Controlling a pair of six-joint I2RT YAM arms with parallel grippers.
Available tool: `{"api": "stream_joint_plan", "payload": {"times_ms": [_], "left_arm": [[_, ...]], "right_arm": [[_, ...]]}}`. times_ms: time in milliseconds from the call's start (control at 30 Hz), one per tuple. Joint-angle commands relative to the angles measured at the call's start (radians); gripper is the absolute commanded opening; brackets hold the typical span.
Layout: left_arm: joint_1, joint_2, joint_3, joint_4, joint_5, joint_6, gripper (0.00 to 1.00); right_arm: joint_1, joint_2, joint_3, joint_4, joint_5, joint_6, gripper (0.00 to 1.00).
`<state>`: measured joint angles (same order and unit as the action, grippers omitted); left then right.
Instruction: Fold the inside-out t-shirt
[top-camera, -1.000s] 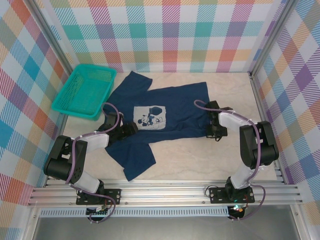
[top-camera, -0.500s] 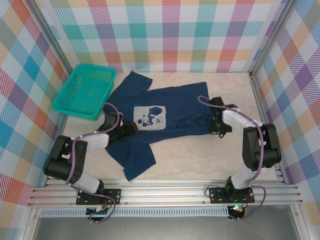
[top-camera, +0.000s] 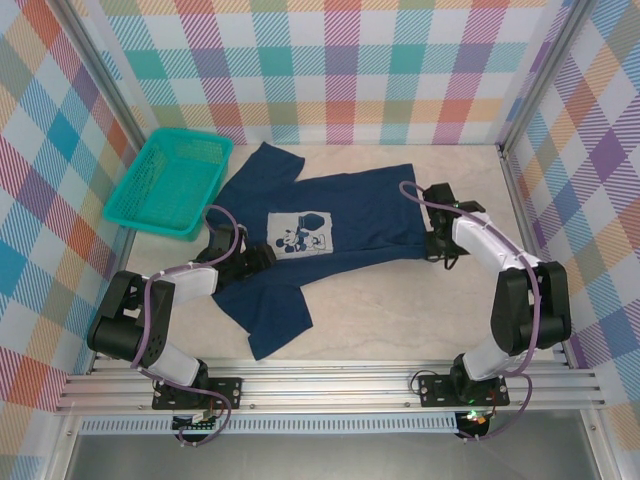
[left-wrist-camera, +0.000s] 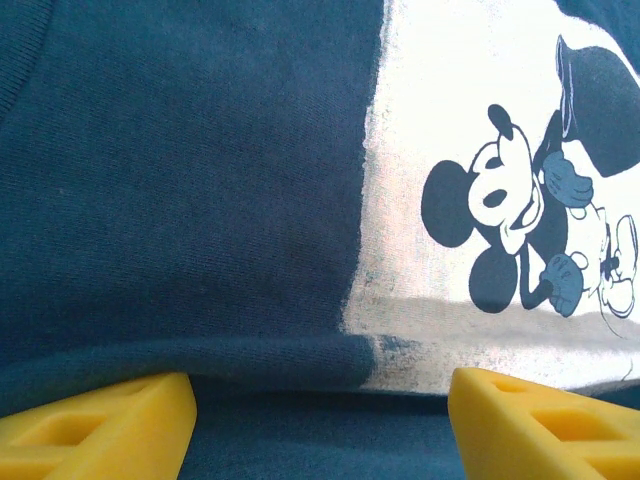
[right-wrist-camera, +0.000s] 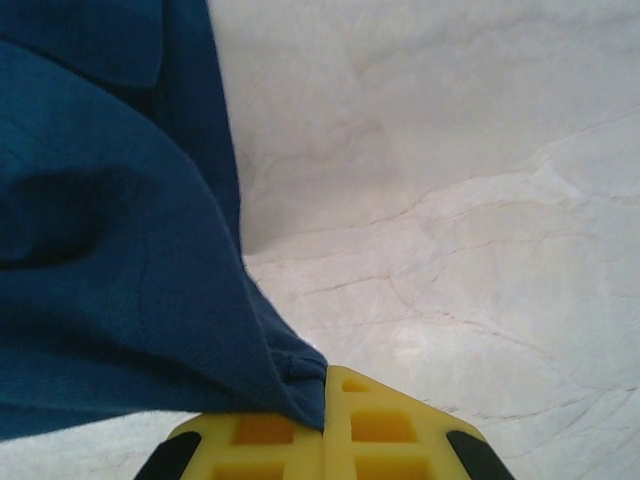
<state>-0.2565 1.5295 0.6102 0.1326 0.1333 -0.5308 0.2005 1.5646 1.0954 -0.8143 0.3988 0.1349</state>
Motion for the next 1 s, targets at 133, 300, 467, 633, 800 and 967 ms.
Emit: {"api": "stream_joint_plan", "payload": {"times_ms": [133, 300, 467, 633, 800, 967], "left_arm": [[0.005, 0.030, -0.063, -0.153, -0.034, 0.011, 0.70], [0.002, 0.027, -0.062, -0.134, 0.009, 0.017, 0.70], [-0.006, 0.029, -0.058, -0.125, 0.031, 0.002, 0.71], [-0.006, 0.024, -0.052, -0.134, 0.025, 0.011, 0.71], [-0.007, 0.032, -0.052, -0.133, 0.027, 0.011, 0.71], [-0.009, 0.040, -0.052, -0.131, 0.025, 0.014, 0.71]], "right_arm": [[-0.016, -0.063, -0.072, -0.049, -0.070, 0.108, 0.09], [-0.021, -0.051, -0.041, -0.037, -0.134, 0.137, 0.28], [-0.038, -0.067, -0.077, 0.005, -0.262, 0.184, 0.40], [-0.143, -0.074, -0.141, 0.078, -0.402, 0.232, 0.43], [-0.231, -0.074, -0.202, 0.186, -0.550, 0.294, 0.42], [-0.237, -0.023, -0.206, 0.232, -0.571, 0.308, 0.41]]}}
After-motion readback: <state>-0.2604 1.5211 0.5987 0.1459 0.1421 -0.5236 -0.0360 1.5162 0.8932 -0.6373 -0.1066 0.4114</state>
